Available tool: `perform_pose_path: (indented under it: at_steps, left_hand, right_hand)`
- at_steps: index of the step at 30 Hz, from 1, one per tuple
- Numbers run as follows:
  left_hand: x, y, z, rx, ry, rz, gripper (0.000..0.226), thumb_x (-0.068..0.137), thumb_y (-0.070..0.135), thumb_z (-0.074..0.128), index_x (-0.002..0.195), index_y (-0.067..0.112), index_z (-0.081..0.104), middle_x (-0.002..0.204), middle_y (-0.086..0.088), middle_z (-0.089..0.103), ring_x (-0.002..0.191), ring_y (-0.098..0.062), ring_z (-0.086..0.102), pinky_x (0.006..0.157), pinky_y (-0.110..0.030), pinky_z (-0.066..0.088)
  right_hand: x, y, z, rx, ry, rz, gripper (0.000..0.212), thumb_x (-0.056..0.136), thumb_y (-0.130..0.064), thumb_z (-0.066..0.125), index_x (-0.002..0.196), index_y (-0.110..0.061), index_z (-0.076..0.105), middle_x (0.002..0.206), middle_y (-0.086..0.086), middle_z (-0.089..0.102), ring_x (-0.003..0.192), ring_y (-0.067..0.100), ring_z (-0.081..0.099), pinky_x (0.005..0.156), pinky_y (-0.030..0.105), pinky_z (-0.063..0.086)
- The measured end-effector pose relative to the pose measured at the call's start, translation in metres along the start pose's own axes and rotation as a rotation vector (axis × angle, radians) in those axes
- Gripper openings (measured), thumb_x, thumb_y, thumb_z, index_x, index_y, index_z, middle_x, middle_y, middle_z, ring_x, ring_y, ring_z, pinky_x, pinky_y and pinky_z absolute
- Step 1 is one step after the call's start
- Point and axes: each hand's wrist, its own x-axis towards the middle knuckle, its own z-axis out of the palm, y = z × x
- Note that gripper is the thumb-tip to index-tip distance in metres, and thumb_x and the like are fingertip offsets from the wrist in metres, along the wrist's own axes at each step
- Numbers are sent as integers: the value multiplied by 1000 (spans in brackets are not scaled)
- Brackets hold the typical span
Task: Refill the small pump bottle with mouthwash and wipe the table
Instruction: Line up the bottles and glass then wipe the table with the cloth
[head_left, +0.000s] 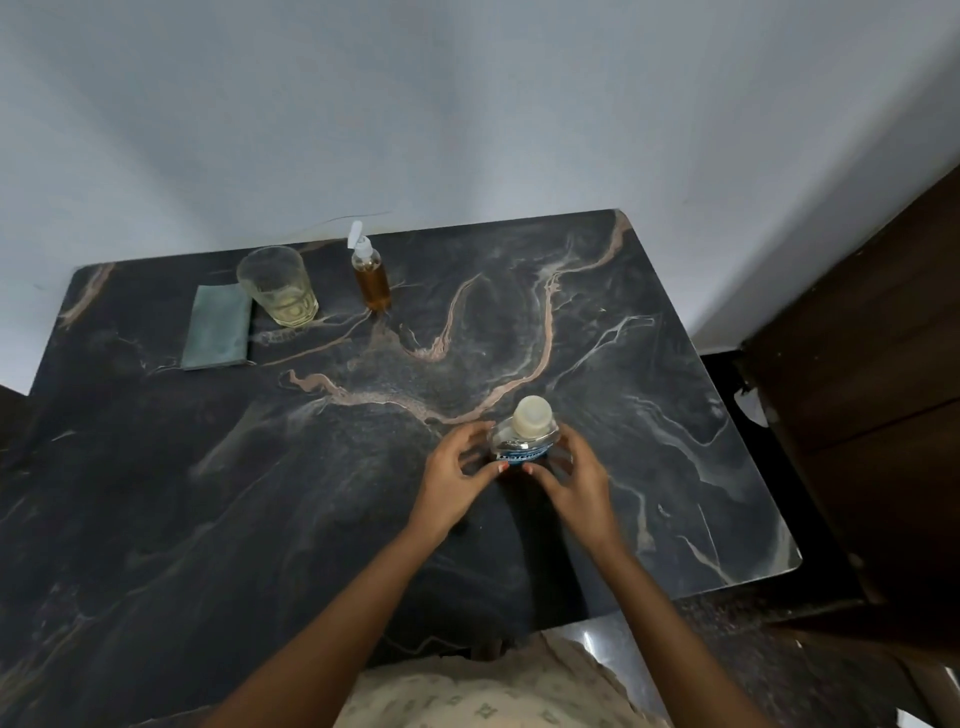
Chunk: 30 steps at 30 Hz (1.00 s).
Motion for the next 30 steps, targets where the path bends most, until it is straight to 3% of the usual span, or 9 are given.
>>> perform_pose_path:
  at_steps: [4, 8, 13, 18, 21, 25, 28, 30]
  left_hand:
    - [1, 4, 3, 9, 57, 14, 48, 71, 1, 73, 97, 37, 56, 101, 10, 64, 93, 6, 61, 83, -9, 47]
    - [7, 8, 2, -32, 97, 2, 44, 71, 0, 72, 102, 29, 59, 102, 4, 66, 95, 0, 62, 82, -10, 47]
    - [30, 18, -7, -33, 127, 23, 35, 72, 1, 71, 99, 22, 61, 98, 2, 68, 91, -1, 64, 80, -12, 48]
    - [67, 29, -21, -57, 159, 18, 36, 73, -2, 70, 102, 17, 60, 103, -4, 66, 97, -14, 63, 86, -18, 48]
    - [92, 37, -31, -33, 176, 29, 36, 74, -3, 69, 106, 10, 60, 105, -7, 65, 97, -13, 62, 86, -17, 48]
    - [126, 48, -41, -13, 206, 49, 34, 74, -3, 68, 105, 8, 60, 100, -1, 65, 89, -3, 61, 79, -9, 47]
    - [154, 51, -47, -21, 210, 38, 34, 76, -1, 67, 107, 9, 58, 103, -3, 65, 95, -11, 62, 84, -18, 50]
    - [172, 50, -50, -3, 212, 33, 34, 77, 1, 67, 108, 10, 57, 105, -3, 64, 98, -12, 62, 86, -21, 50]
  right_hand:
    - [9, -4, 1, 35, -28, -41, 53, 75, -5, 71, 111, -35, 46, 108, -21, 54, 101, -2, 55, 82, 7, 45]
    - [19, -7, 4, 50, -20, -43, 48, 75, -6, 72, 111, -29, 50, 106, -15, 57, 98, 1, 57, 79, 9, 46]
    - [45, -21, 13, 124, 4, -54, 48, 73, -1, 71, 108, -27, 51, 101, -21, 57, 93, -12, 58, 75, 4, 45]
    - [86, -38, 25, 122, 19, -57, 45, 73, 0, 72, 112, -14, 54, 106, -1, 61, 97, 13, 60, 88, 26, 49]
    - [113, -47, 33, 99, 5, -51, 46, 73, -2, 71, 115, -10, 54, 109, 1, 60, 100, 18, 59, 91, 33, 49]
    - [152, -57, 41, 102, -9, -33, 46, 75, -4, 71, 117, -10, 52, 113, 2, 60, 106, 17, 58, 94, 31, 47]
    - [180, -65, 46, 69, 4, -43, 44, 75, -5, 71, 115, -11, 52, 110, 1, 61, 102, 13, 58, 85, 20, 47]
    - [198, -68, 48, 34, 15, -48, 44, 75, -4, 70, 115, -7, 52, 114, 8, 62, 102, 14, 58, 86, 22, 49]
